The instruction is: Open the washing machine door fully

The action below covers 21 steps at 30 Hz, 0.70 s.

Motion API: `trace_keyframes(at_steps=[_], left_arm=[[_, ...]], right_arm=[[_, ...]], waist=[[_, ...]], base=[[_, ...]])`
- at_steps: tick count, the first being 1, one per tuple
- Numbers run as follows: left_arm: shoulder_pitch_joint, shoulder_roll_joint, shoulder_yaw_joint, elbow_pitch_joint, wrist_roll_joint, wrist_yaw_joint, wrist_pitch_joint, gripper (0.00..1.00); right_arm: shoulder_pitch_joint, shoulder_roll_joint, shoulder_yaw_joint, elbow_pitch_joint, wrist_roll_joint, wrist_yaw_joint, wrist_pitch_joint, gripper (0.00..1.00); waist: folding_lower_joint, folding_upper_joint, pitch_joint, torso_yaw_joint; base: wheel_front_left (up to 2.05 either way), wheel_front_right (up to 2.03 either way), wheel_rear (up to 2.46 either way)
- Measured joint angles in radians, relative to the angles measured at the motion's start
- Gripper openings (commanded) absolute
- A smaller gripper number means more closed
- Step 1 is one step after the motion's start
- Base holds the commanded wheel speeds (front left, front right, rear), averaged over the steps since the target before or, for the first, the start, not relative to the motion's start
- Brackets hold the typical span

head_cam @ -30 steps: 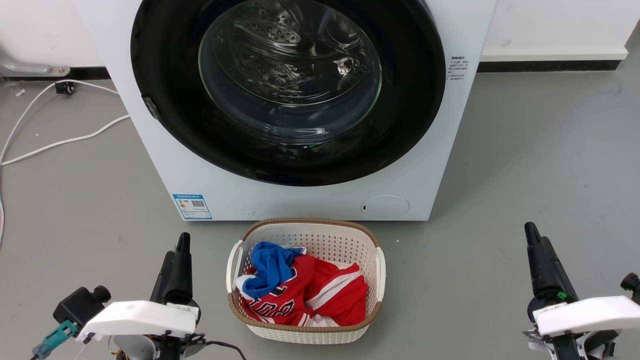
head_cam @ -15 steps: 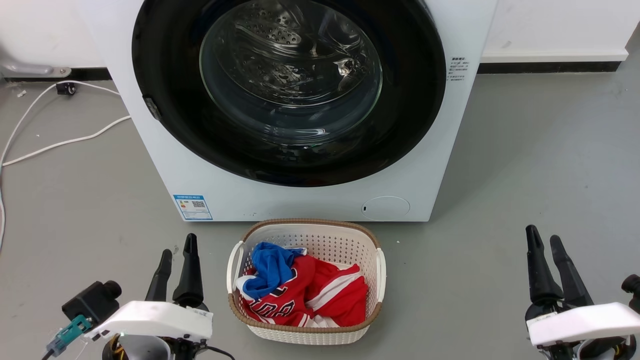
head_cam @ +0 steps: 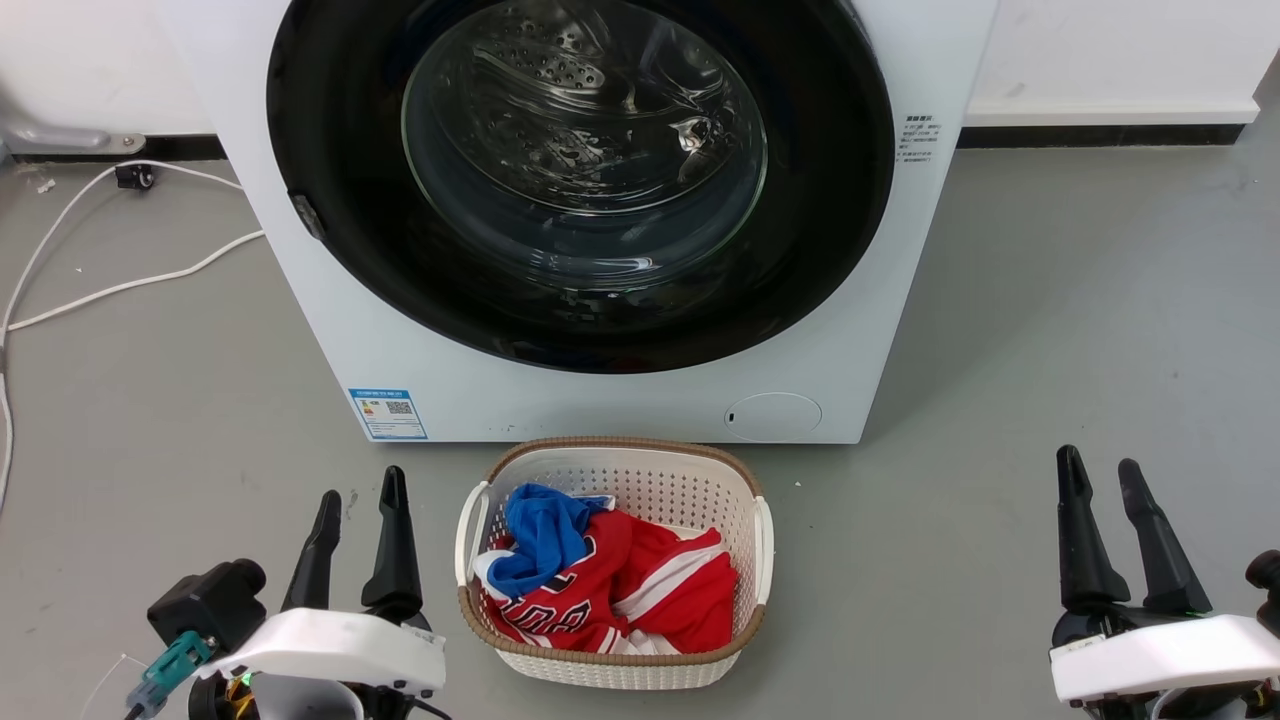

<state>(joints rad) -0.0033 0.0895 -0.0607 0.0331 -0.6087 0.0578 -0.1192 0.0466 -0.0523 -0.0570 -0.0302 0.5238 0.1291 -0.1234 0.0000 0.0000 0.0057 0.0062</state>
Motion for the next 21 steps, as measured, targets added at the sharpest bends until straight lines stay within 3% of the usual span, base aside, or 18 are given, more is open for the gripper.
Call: trace_keyframes(at_steps=[21], left_arm=[[0.033, -0.002, -0.019, -0.019, 0.206, -0.014, -0.054, 1.00]], right_arm=[[0.037, 0.000, 0.007, -0.053, -0.195, 0.000, -0.053, 1.00]], waist=[[0.0000, 0.0000, 0.005, 0.003]], base=[[0.00, 0.00, 0.00]])
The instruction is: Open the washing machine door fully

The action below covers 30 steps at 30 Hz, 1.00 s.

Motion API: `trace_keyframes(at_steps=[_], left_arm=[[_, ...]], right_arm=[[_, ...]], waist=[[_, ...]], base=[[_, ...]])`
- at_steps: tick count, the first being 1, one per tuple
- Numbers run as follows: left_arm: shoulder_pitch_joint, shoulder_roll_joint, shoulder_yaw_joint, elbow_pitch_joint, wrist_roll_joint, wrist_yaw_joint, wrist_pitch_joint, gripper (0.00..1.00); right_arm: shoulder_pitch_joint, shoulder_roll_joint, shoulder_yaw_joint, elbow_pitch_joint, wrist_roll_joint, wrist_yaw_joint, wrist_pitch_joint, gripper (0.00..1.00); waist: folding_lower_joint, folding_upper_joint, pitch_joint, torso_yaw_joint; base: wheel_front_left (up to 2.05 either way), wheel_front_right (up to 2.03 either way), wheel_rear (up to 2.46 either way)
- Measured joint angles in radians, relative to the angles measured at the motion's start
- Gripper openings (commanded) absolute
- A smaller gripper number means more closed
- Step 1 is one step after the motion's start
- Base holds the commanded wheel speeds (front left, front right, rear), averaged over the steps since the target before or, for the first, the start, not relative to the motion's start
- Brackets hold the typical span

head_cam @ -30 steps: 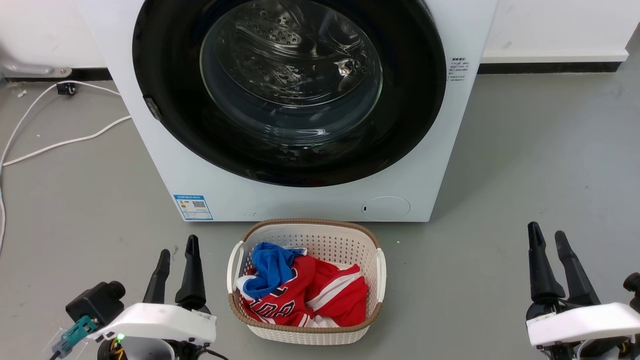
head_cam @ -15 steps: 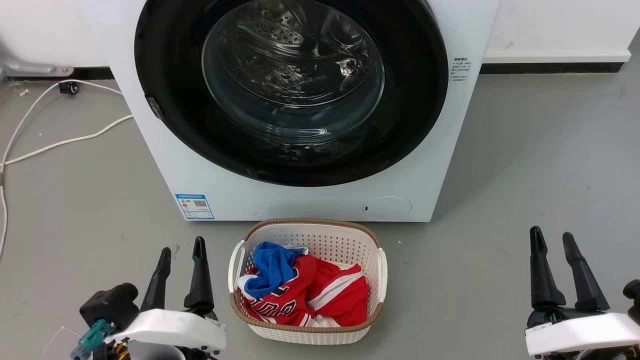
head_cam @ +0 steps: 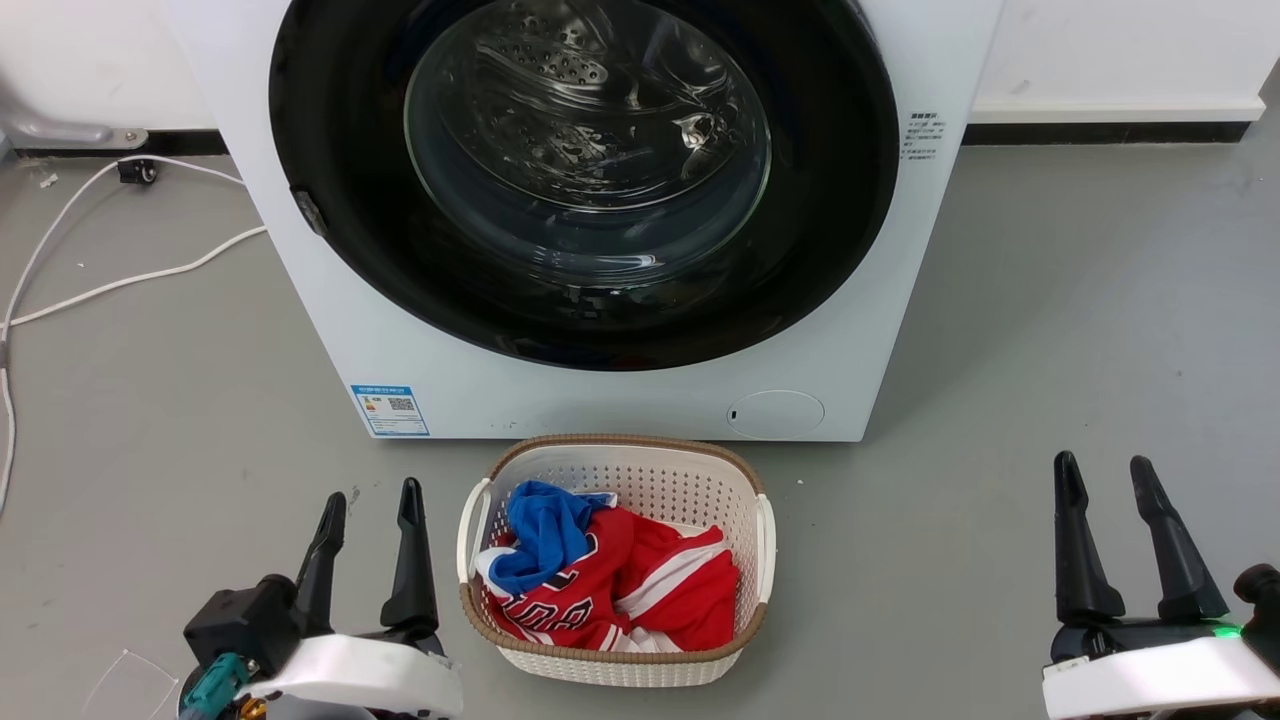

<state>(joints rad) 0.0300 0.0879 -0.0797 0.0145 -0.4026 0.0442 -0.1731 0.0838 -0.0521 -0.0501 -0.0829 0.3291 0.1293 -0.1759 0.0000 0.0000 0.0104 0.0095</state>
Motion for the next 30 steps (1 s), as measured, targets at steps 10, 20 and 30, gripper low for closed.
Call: trace_keyframes(at_steps=[10, 20, 30], left_arm=[[0.010, -0.010, 0.011, -0.002, 0.086, -0.018, -0.024, 1.00], [0.024, -0.026, 0.022, 0.008, 0.169, -0.032, -0.043, 1.00], [0.033, -0.032, 0.028, 0.029, 0.243, -0.041, -0.064, 1.00]], right_arm=[[0.012, 0.000, 0.002, -0.029, -0.078, 0.000, -0.021, 1.00], [0.022, 0.000, 0.002, -0.036, -0.135, 0.000, -0.041, 1.00], [0.042, 0.000, 0.008, -0.041, -0.190, 0.001, -0.061, 1.00]], waist=[[0.0000, 0.0000, 0.000, 0.000], [0.0000, 0.0000, 0.002, -0.002], [0.0000, 0.0000, 0.001, -0.004]], base=[[0.00, 0.00, 0.00], [0.00, 0.00, 0.00], [0.00, 0.00, 0.00]])
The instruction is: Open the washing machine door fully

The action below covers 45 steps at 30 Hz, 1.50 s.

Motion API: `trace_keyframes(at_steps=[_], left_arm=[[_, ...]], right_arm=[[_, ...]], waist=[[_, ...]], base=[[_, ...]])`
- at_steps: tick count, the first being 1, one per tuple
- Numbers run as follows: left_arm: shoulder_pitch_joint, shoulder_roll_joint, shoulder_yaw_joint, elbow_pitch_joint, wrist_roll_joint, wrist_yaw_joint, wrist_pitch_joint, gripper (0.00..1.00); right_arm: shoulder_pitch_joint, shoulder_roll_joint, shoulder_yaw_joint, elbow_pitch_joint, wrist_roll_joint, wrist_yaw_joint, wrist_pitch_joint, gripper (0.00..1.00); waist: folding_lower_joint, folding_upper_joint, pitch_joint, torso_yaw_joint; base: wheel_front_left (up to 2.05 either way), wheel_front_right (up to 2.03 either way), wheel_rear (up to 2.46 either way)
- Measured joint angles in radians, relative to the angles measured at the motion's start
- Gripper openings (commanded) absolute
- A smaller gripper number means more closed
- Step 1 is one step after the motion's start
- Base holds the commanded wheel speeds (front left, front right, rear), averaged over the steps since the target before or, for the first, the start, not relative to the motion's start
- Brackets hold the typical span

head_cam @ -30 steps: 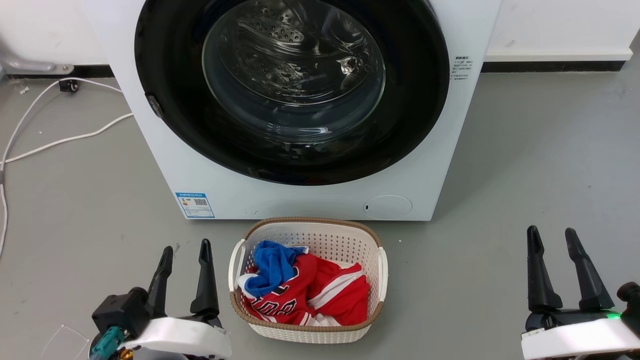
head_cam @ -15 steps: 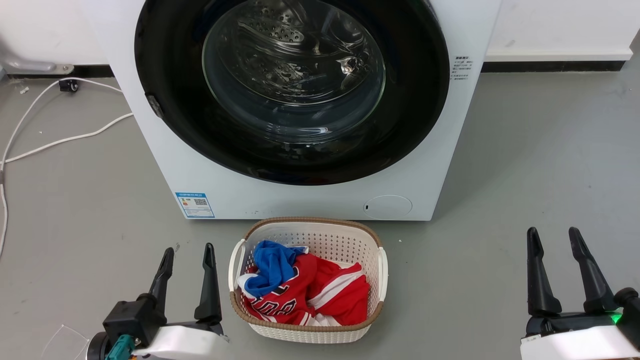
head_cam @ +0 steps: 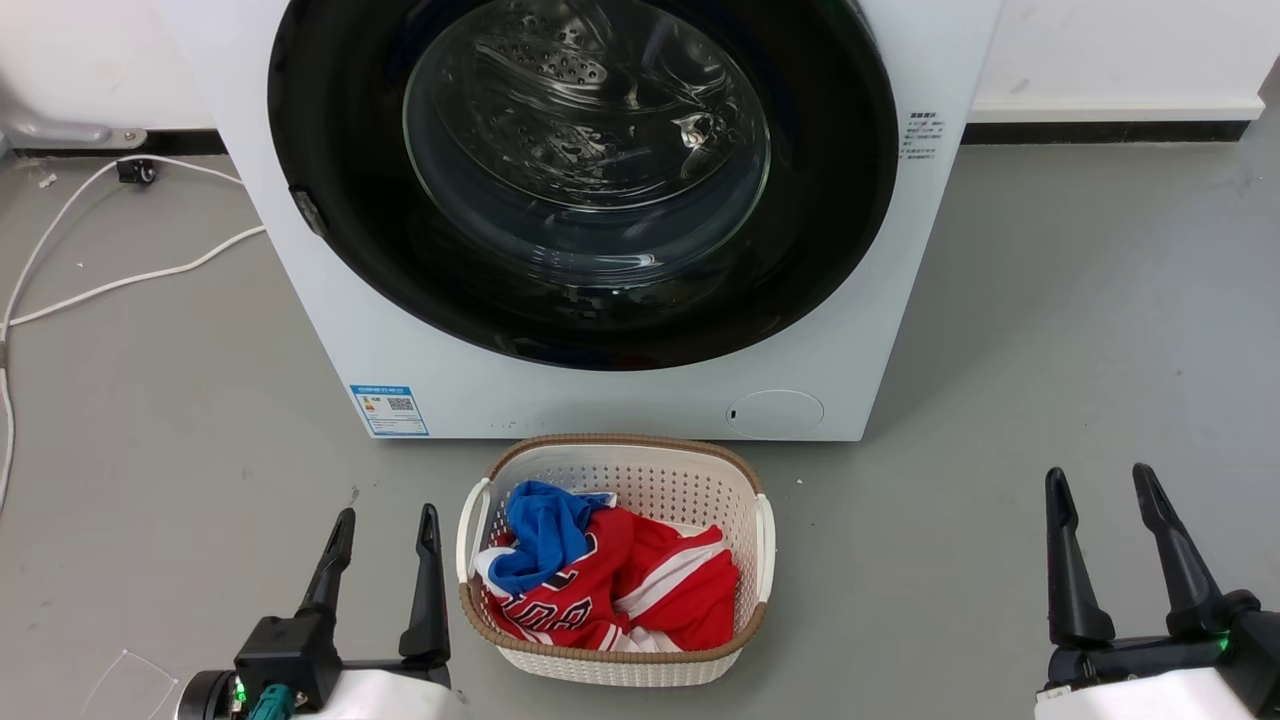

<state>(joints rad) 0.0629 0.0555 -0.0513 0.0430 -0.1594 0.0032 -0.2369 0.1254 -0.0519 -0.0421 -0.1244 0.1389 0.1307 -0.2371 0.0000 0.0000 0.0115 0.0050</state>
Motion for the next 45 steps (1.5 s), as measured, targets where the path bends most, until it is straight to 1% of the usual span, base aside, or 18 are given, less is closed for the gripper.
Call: trace_keyframes(at_steps=[15, 25, 39, 40, 41, 42, 45], left_arm=[[0.014, -0.003, 0.000, 0.008, 0.099, 0.000, -0.023, 1.00], [0.014, -0.004, -0.002, 0.008, 0.087, 0.006, -0.023, 1.00], [0.014, -0.004, 0.000, 0.006, 0.085, 0.010, -0.023, 1.00], [0.014, -0.004, 0.000, 0.006, 0.085, 0.010, -0.023, 1.00], [0.014, -0.004, 0.001, 0.006, 0.085, 0.010, -0.023, 1.00], [0.014, -0.004, 0.001, 0.006, 0.084, 0.010, -0.023, 1.00], [0.014, -0.004, 0.003, 0.006, 0.084, 0.010, -0.023, 1.00]], right_arm=[[0.023, 0.000, -0.005, 0.014, -0.027, 0.000, -0.026, 1.00], [0.024, 0.000, -0.015, 0.041, 0.012, 0.000, -0.026, 1.00], [0.024, 0.000, -0.017, 0.053, 0.022, 0.000, -0.026, 1.00], [0.024, 0.000, -0.017, 0.053, 0.022, 0.000, -0.026, 0.74], [0.024, 0.000, -0.017, 0.054, 0.022, 0.000, -0.026, 0.11], [0.024, 0.000, -0.017, 0.055, 0.025, 0.000, -0.026, 0.00], [0.023, 0.000, -0.015, 0.053, 0.058, 0.000, -0.026, 0.00]], waist=[[0.0000, 0.0000, -0.001, 0.000], [0.0000, 0.0000, -0.002, 0.001], [0.0000, 0.0000, -0.001, 0.004], [0.0000, 0.0000, -0.001, 0.004], [0.0000, 0.0000, -0.001, 0.004], [0.0000, 0.0000, -0.001, 0.004], [0.0000, 0.0000, 0.000, 0.003]], base=[[0.00, 0.00, 0.00], [0.00, 0.00, 0.00], [0.00, 0.00, 0.00], [0.00, 0.00, 0.00], [0.00, 0.00, 0.00], [0.00, 0.00, 0.00], [0.00, 0.00, 0.00]])
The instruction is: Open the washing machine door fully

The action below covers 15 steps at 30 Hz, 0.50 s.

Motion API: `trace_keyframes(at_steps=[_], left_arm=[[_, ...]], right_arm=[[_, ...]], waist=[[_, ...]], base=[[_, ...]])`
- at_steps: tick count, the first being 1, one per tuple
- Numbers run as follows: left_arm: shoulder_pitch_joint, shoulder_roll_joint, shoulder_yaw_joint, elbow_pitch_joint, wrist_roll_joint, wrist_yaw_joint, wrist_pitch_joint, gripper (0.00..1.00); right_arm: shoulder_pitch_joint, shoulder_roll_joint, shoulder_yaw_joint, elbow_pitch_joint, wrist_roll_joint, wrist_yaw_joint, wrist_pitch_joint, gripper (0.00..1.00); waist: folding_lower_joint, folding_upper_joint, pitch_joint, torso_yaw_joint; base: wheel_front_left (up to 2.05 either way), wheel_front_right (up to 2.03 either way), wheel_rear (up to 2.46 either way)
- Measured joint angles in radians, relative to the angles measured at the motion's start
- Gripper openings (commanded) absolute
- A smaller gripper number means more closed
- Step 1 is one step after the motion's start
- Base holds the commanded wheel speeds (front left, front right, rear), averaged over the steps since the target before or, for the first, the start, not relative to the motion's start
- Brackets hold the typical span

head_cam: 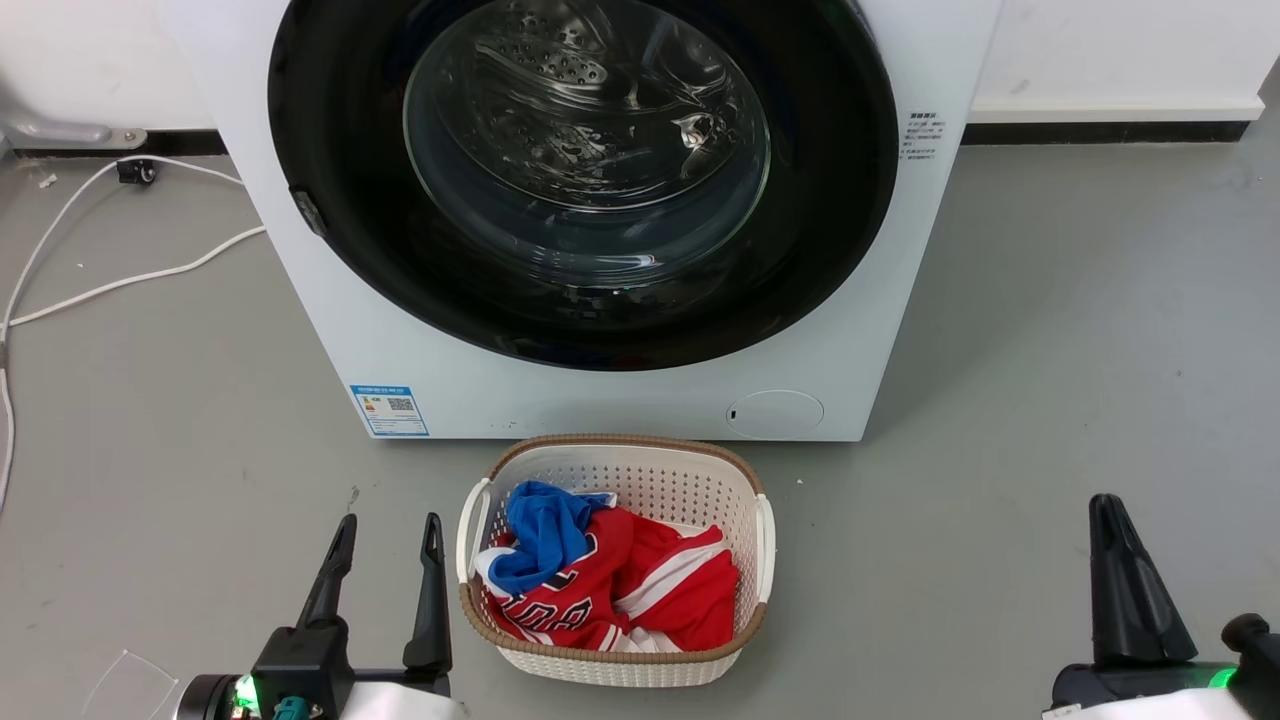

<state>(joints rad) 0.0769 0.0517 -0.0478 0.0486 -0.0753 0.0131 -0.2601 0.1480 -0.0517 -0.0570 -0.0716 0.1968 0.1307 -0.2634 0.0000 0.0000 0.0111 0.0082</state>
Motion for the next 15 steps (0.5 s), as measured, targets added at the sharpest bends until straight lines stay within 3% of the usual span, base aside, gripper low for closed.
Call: trace_keyframes(at_steps=[2, 4, 13, 15], left_arm=[[0.000, 0.000, 0.002, 0.000, 0.000, 0.000, 0.000, 1.00], [0.000, 0.000, 0.003, 0.000, 0.000, 0.000, 0.000, 1.00], [0.000, 0.000, 0.003, 0.002, -0.007, 0.000, 0.000, 1.00], [0.000, 0.000, 0.002, 0.003, -0.008, 0.000, 0.000, 1.00]], right_arm=[[-0.001, 0.001, 0.000, -0.001, 0.053, 0.000, 0.000, 0.00], [-0.003, 0.000, 0.007, -0.002, 0.177, 0.000, 0.000, 0.00], [-0.017, 0.001, 0.034, 0.062, 0.957, 0.000, 0.000, 0.00], [-0.020, 0.001, 0.046, 0.067, 1.045, 0.000, 0.000, 0.00]], waist=[[0.0000, 0.0000, 0.000, -0.001], [0.0000, 0.0000, -0.001, -0.003], [0.0001, 0.0000, -0.006, -0.004], [0.0000, 0.0000, -0.006, -0.003]], base=[[0.00, 0.00, 0.00], [0.00, 0.00, 0.00], [0.00, 0.00, 0.00], [0.00, 0.00, 0.00]])
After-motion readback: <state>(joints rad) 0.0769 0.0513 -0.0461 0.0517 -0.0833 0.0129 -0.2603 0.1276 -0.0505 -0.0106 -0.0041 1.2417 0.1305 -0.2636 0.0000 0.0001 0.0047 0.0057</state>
